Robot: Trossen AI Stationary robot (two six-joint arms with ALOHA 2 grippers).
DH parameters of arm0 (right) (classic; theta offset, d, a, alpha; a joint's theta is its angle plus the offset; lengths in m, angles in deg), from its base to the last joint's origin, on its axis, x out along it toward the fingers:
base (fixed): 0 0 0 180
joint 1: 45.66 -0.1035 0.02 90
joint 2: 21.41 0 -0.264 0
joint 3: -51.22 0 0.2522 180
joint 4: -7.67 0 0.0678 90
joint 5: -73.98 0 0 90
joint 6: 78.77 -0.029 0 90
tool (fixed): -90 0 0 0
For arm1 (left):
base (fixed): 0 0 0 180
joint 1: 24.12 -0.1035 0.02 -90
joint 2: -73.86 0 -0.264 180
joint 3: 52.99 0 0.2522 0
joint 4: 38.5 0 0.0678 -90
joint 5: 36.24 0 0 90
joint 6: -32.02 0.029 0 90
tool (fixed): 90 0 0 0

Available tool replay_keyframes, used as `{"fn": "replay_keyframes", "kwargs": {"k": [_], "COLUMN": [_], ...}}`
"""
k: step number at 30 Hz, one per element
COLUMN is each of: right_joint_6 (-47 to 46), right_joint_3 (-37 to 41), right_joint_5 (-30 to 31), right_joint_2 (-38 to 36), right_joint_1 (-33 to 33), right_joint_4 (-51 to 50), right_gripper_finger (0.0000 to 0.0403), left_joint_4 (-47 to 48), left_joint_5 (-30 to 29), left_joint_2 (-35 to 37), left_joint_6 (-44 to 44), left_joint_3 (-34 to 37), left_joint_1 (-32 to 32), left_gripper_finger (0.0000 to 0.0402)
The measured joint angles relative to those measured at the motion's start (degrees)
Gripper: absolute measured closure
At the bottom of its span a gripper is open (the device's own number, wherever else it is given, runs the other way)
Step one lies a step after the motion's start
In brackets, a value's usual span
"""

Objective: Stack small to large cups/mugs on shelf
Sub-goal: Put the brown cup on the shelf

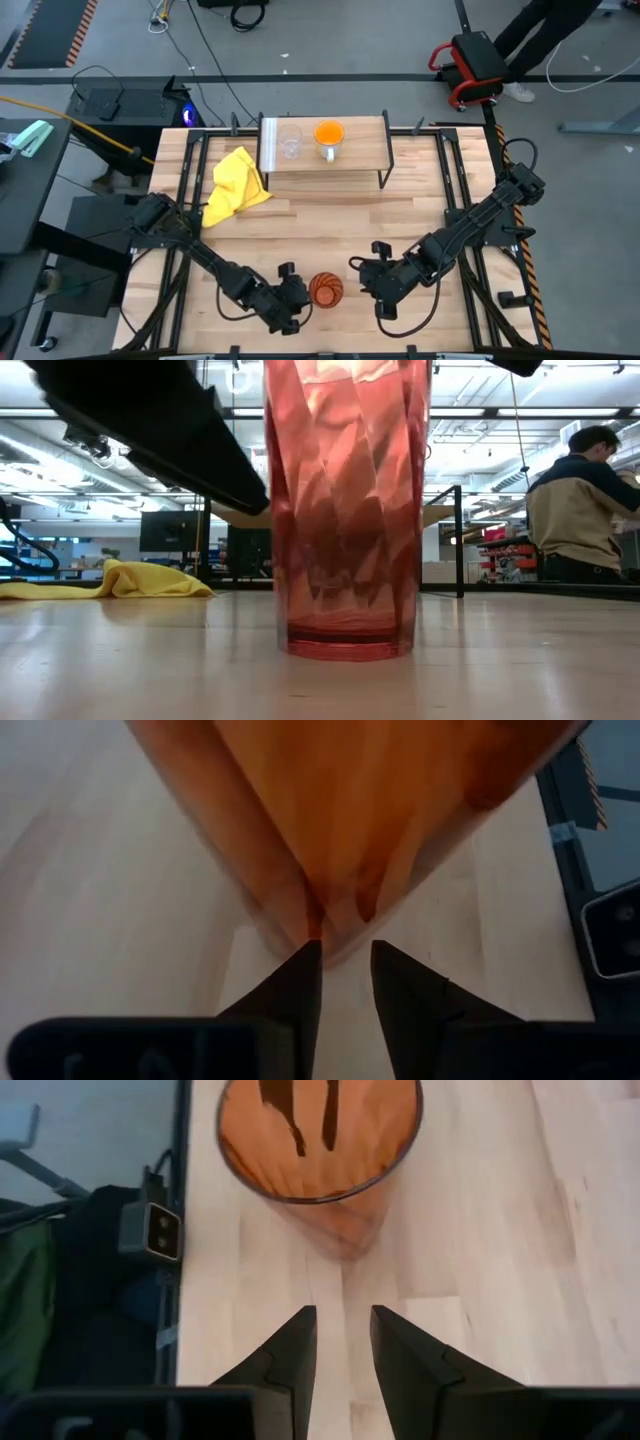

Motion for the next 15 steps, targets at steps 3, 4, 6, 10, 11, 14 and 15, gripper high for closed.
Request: {"fn": "replay_keyframes", "kwargs": {"k": [3, 4, 6, 10, 11, 14, 15], "right_joint_6": [-0.1, 0.0, 0.0, 0.0, 0.1, 0.9, 1.4], "right_joint_3": [0.0, 0.0, 0.0, 0.0, 0.0, 0.0, 0.0], "right_joint_5": [0.2, 0.2, 0.2, 0.2, 0.2, 0.1, 0.1], "right_joint_2": [0.0, 0.0, 0.0, 0.0, 0.0, 0.0, 0.0], "right_joint_1": [0.1, 0.1, 0.1, 0.7, 1.1, 2.8, 3.4], "right_joint_4": [-0.4, -0.4, -0.3, 0.6, 0.6, 0.6, 0.6], "right_gripper_finger": [0.0299, 0.0299, 0.0299, 0.0299, 0.0299, 0.0299, 0.0299], "left_joint_4": [-0.1, -0.1, -0.1, -0.9, -1.0, -1.3, -1.4], "left_joint_5": [0.2, 0.2, 0.2, 0.3, 0.4, 0.6, 0.6], "left_joint_2": [0.0, 0.0, 0.0, 0.0, 0.0, 0.0, 0.0], "left_joint_6": [0.3, 0.4, 1.0, 1.7, 2.1, 3.3, 3.9], "left_joint_3": [0.0, 0.0, 0.0, 0.0, 0.0, 0.0, 0.0], "left_joint_1": [-0.7, -0.9, -1.1, -1.9, -2.2, -3.2, -3.6], "left_gripper_finger": [0.0301, 0.0301, 0.0302, 0.0301, 0.0300, 0.0298, 0.0298]}}
